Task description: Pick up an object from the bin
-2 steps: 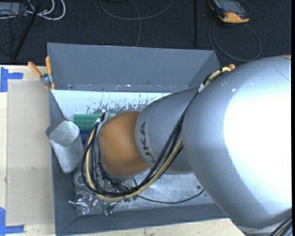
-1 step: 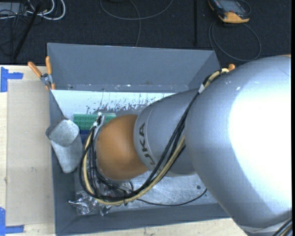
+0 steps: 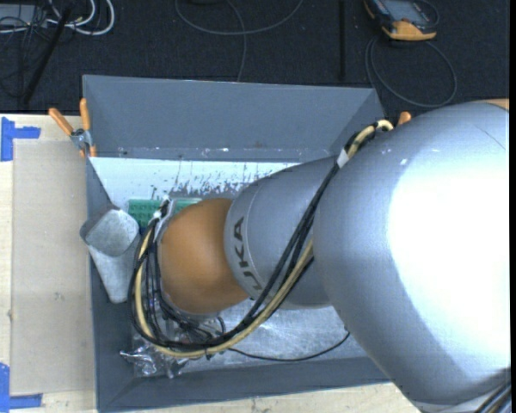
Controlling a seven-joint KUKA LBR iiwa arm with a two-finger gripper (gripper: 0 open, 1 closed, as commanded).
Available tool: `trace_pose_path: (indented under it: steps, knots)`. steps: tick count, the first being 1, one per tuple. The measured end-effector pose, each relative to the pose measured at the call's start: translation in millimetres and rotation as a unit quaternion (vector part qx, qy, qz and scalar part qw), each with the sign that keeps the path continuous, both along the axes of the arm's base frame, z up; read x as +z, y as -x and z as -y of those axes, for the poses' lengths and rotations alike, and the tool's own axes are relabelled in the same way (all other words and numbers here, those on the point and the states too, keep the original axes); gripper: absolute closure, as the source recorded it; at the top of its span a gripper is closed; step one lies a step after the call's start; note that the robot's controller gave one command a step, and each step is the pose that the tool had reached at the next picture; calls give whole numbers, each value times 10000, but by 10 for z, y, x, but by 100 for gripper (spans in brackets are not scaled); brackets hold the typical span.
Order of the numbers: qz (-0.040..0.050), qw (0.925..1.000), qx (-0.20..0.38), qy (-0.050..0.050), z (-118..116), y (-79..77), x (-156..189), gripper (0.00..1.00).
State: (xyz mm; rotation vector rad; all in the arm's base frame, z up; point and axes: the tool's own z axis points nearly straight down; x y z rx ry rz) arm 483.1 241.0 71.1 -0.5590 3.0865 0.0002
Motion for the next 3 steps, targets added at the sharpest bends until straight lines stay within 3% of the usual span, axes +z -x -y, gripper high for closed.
trace_pose_path:
  steps: [1, 3]
  knots:
    - [-26, 10000, -8, 2, -4, 9, 7, 100]
    - [-26, 10000, -16, 1, -3, 9, 7, 100]
